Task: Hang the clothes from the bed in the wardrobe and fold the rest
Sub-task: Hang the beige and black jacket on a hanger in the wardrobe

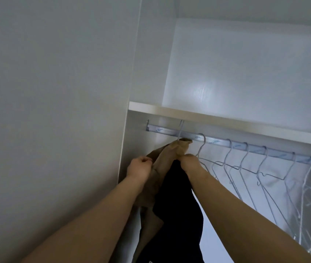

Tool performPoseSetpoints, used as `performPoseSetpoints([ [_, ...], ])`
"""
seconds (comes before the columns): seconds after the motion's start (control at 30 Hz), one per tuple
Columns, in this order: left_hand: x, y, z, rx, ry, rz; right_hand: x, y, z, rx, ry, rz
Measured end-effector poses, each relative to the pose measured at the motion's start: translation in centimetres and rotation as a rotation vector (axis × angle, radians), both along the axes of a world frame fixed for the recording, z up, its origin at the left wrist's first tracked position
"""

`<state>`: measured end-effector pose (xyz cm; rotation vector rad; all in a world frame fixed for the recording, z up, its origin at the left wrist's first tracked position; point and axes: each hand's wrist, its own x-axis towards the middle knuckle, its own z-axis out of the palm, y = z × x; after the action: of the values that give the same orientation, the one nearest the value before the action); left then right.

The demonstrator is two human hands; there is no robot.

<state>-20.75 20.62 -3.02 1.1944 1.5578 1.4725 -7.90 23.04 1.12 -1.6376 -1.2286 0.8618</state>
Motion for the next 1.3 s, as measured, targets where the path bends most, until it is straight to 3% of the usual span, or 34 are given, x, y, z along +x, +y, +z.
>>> performPoseSetpoints([
  [0.07,0.3,1.3,0.0,-0.008,-0.034,0.012,0.1,1.5,-0.1,0.001,-0.285,0.011],
  [0.13,0.4,2.5,-0.2,-0.016,-0.059,0.016,-0.1,2.9,-0.2,-0.006,-0.332,0.064],
  [0.17,0.5,3.0,-0.3,-0.020,-0.057,0.023,-0.3,3.6,-0.4,-0.031,-0.301,0.067],
  [0.27,0.2,3.8,-0.9,-0.044,-0.060,0.064,-0.9,4.4,-2.0,-0.104,0.067,0.142],
  [0.63,-1.5,4.1,-2.5,-0.035,-0.046,0.096,-2.7,5.3,-5.5,-0.140,0.140,0.301],
  [0.83,-1.6,3.3,-3.4,-0.035,-0.001,0.104,-2.1,3.4,-6.0,-0.234,0.332,0.290],
  [1.13,-1.4,-0.1,-3.9,-0.133,-0.016,-0.062,-2.1,-1.5,-7.5,-0.286,0.347,0.266],
  [1.3,-0.3,-3.9,-4.6,-0.169,-0.036,-0.135,-1.8,-5.9,-8.5,-0.288,0.460,0.205],
])
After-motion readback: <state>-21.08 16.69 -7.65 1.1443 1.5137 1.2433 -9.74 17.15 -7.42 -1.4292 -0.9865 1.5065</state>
